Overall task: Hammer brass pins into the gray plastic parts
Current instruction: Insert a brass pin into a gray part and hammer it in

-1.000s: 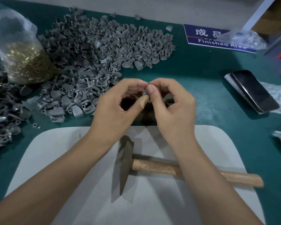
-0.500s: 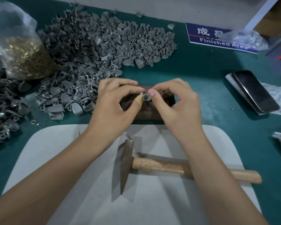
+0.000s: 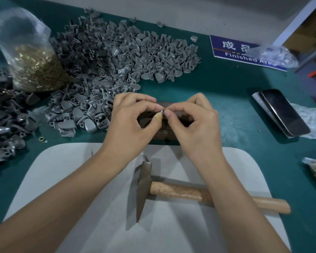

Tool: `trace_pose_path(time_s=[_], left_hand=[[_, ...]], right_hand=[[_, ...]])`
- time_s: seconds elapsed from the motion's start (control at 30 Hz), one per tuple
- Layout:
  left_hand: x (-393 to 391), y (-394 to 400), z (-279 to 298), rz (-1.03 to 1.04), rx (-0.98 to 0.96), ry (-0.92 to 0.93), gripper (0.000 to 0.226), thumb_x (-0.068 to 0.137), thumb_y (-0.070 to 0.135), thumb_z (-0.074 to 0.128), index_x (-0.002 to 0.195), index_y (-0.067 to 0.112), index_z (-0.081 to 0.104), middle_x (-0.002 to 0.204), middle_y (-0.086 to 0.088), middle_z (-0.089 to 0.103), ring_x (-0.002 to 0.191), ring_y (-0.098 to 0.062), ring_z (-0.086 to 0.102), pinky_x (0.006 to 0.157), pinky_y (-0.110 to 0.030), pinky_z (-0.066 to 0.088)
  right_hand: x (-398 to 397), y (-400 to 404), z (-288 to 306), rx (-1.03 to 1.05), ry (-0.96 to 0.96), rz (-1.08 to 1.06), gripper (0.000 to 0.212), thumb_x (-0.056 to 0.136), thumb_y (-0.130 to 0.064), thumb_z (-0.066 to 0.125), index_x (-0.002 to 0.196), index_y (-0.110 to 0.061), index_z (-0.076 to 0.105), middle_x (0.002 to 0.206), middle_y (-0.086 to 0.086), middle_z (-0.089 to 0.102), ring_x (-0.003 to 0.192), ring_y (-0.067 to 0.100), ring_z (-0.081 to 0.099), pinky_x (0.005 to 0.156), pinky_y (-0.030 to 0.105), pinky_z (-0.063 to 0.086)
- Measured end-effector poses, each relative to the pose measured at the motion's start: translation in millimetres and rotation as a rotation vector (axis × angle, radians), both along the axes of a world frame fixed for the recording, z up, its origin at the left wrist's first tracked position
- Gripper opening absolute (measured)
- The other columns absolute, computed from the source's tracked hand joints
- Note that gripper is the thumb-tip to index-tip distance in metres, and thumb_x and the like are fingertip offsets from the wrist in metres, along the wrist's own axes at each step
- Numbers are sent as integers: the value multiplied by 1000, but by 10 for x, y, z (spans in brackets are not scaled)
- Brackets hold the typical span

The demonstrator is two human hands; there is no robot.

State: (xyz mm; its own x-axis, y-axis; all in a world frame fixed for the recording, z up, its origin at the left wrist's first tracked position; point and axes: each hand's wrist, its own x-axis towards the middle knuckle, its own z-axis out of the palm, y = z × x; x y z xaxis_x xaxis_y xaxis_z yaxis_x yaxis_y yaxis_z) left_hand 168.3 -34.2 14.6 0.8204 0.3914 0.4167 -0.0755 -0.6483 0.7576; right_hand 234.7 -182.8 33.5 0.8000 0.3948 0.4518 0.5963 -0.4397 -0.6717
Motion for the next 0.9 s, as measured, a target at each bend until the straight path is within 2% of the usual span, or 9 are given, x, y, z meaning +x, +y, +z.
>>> trace_pose_path(time_s=[0.13, 0.2, 0.27, 0.37, 0.6, 0.8, 0.9], left_hand=[[-4, 29, 16, 4, 23, -4, 11, 89, 21, 76, 98, 24, 80, 105, 10, 64, 118, -12, 45, 104, -17, 30], [-6, 45, 16, 9, 24, -8, 10, 88, 22, 76, 97, 24, 80, 105, 11, 65, 118, -13, 45, 105, -22, 33], [-6, 48, 13, 14, 30, 0, 9, 88, 25, 76, 96, 26, 80, 105, 12, 65, 118, -14, 46, 106, -34, 37], [-6, 52, 13, 13, 42, 11, 9, 88, 30, 75, 96, 29, 79, 106, 14, 64, 118, -16, 47, 104, -46, 38], [-9, 68, 22, 5, 52, 10, 10, 88, 35, 73, 96, 32, 78, 109, 13, 63, 119, -16, 45, 104, -47, 38], [-13, 79, 16, -1, 46, 2, 11, 88, 31, 76, 98, 29, 79, 108, 11, 64, 119, -14, 44, 105, -42, 38], [-7, 78, 9, 0, 43, -5, 11, 88, 30, 76, 98, 28, 79, 108, 10, 64, 118, -14, 44, 106, -41, 38]], right_hand=[[-63, 46, 35, -182, -235, -64, 5, 90, -21, 74, 88, -23, 78, 83, -4, 57, 79, 17, 58, 74, 37, 35], [-63, 59, 30, -148, -194, -55, 6, 89, -19, 75, 87, -23, 78, 81, -7, 56, 75, 15, 56, 72, 40, 40], [-27, 44, 20, -74, -90, -28, 6, 89, -19, 76, 86, -23, 79, 77, -12, 51, 70, 10, 52, 70, 45, 46], [8, 32, -2, -26, -2, -30, 8, 88, -21, 75, 84, -25, 80, 73, -13, 47, 68, 12, 52, 62, 37, 45], [10, 32, -28, -2, 75, -56, 6, 88, -25, 74, 85, -28, 78, 76, -13, 48, 73, 4, 53, 63, 24, 40], [-17, 28, -36, -5, 71, -46, 6, 90, -23, 73, 88, -28, 76, 86, -9, 55, 84, 9, 58, 72, 39, 52], [-11, 31, -47, 38, 72, -34, 5, 89, -21, 75, 89, -26, 77, 89, -10, 55, 87, 10, 61, 76, 37, 54]])
